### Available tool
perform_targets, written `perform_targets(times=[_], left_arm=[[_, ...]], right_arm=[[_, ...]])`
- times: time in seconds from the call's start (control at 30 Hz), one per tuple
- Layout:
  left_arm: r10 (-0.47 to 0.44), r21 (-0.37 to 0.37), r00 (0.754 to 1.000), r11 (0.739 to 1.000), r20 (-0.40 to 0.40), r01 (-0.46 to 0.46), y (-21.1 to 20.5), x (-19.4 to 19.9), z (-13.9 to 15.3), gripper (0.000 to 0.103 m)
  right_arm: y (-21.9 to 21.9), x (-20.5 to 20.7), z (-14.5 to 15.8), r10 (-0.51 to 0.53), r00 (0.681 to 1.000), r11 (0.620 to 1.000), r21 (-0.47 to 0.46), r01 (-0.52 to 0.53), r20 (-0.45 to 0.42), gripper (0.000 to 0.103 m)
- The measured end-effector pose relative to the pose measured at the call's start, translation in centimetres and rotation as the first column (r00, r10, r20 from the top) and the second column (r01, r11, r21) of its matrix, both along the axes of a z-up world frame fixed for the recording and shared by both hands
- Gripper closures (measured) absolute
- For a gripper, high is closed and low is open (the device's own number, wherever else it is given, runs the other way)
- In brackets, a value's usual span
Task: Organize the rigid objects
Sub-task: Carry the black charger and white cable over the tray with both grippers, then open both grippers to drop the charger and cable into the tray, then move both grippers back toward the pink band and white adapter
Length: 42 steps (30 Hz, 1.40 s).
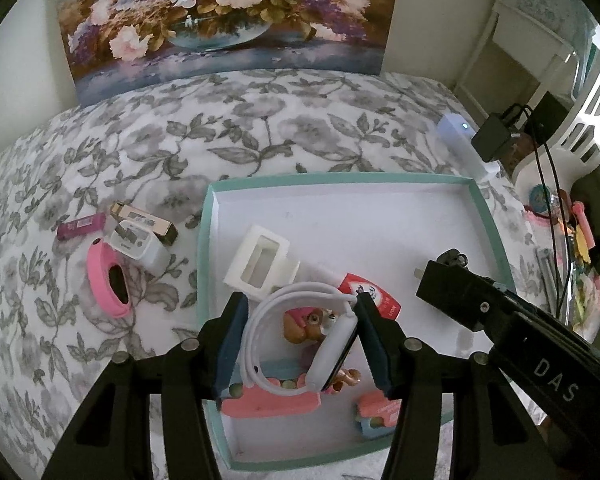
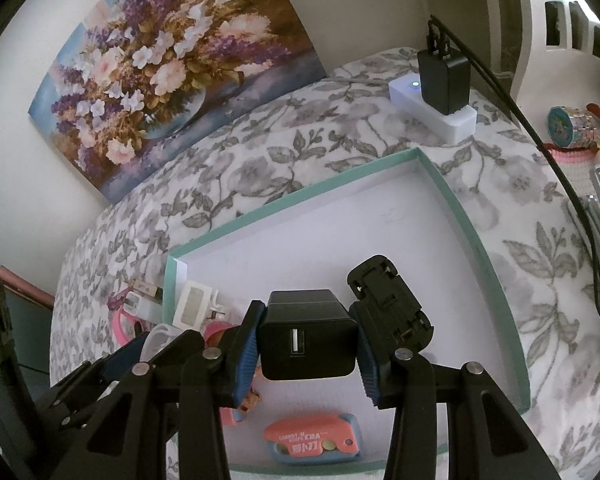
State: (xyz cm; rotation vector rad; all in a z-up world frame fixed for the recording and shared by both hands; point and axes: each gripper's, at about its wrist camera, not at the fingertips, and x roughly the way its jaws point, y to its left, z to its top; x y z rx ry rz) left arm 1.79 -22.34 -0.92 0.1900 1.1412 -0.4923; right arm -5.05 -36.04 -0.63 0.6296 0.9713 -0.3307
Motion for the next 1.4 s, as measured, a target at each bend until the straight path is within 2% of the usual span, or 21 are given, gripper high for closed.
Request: perform_targets(times=[0.13,0.3,0.63,0.67,0.93,1.0,1.03,1.17,1.3,1.4], left_arm=[[0.008,-0.004,1.0,1.0,-0.005,-0.008,0.2,0.2,0.1,0.046],[0.024,-0.006,1.0,1.0,-0.005,-0.024,0.6,0.3,0.2,0.041],[0.136,-0.01,0.991,0.991,-0.002,-0.136,3.1,1.6,0.7,0.038],[0.145,-0.007,0.989,0.989,-0.004,-0.145,3.4,1.8,0.6,0.035],[0.207,0.061,0.978,0.976,-0.002,-0.207,4.9,2.6,-0.1,0.033],[0.213,0.071,0.977,0.975,0.002,-0.212,5.0,2.7,-0.2,0.021],[0.216,0.078,0.976,0.973,0.008,-0.216,5.1,2.7,-0.2,0.019],[0.226,0.089,0.974,0.97,0.019,-0.227,5.4,2.8,-0.3,0.018],[0.239,0.088,0.971,0.967,0.024,-0.24,5.9,3.0,-0.3,0.014],[0.245,0.091,0.969,0.965,0.031,-0.247,6.1,3.2,-0.2,0.013]], right_arm=[[0.0,0.0,0.0,0.0,1.0,1.0,-0.002,0.0,-0.003,0.057],[0.1,-0.1,0.4,-0.004,1.0,1.0,-0.017,0.004,0.004,0.055],[0.3,0.2,0.4,0.017,1.0,0.999,-0.03,-0.017,-0.003,0.055],[0.4,0.2,0.4,0.018,1.0,0.999,-0.034,-0.018,-0.008,0.052],[1.2,0.9,-0.5,0.043,0.997,0.997,-0.064,-0.047,-0.059,0.032],[1.3,1.0,-0.6,0.047,0.997,0.996,-0.076,-0.052,-0.066,0.027],[1.4,1.0,-0.6,0.049,0.996,0.995,-0.079,-0.054,-0.068,0.026],[1.5,1.2,-0.9,0.048,0.995,0.994,-0.091,-0.055,-0.084,0.015],[1.7,1.3,-1.0,0.046,0.994,0.993,-0.107,-0.057,-0.096,0.014],[1.9,1.3,-1.1,0.044,0.994,0.992,-0.117,-0.056,-0.1,0.001]])
